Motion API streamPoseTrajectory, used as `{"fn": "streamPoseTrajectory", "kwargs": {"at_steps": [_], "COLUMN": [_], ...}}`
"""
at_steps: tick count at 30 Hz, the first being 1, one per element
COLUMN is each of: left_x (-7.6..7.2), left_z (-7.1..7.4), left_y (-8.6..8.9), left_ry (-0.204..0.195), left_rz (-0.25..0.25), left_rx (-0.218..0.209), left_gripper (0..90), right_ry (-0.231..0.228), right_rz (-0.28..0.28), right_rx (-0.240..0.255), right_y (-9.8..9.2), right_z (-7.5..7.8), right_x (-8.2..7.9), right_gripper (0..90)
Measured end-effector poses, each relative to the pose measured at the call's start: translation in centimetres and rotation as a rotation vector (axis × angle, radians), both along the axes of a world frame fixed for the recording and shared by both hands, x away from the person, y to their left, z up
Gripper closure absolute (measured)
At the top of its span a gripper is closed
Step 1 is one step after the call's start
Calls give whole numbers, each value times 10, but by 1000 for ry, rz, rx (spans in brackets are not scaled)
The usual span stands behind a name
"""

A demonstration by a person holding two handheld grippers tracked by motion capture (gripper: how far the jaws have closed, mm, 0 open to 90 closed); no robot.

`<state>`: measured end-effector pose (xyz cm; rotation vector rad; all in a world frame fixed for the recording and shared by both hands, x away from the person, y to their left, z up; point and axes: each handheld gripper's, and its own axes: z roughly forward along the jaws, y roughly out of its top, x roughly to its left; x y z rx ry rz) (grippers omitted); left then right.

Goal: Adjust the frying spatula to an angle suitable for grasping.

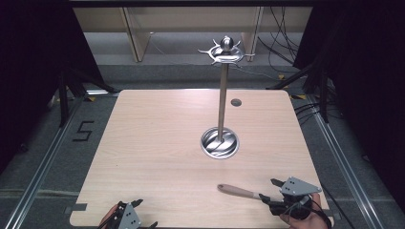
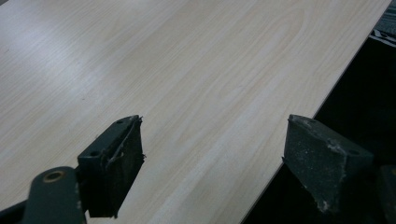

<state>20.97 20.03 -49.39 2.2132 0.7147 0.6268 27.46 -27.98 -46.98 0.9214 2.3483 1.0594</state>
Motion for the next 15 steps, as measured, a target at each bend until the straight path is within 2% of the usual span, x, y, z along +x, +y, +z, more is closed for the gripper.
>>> {"fn": "streamPoseTrajectory", "kwargs": {"at_steps": [1,2,6,7,8,9,10,11,15], "left_x": [-1,-1,0,0,0,0,0,0,0], "left_z": [1,1,1,1,1,1,1,1,1], "left_y": [1,0,1,0,0,0,0,0,0], "left_ry": [11,12,1,6,6,6,7,6,7], "left_rz": [-7,-2,-1,-3,-3,-4,-3,-4,-3], "left_rx": [-5,-16,11,-3,-3,-4,-5,-3,-3], "left_gripper": [190,190,190,190,190,190,190,190,190], "right_ry": [14,0,8,33,33,37,48,77,149], "right_rz": [-1,14,54,79,79,94,106,112,160], "right_rx": [0,-13,-43,-75,-75,-96,-114,-132,-212], "right_y": [2,3,10,16,16,19,22,25,34], "right_z": [1,2,5,7,7,7,7,6,2], "right_x": [0,1,4,6,6,8,9,10,18], "right_gripper": [349,355,377,393,393,401,409,417,505]}}
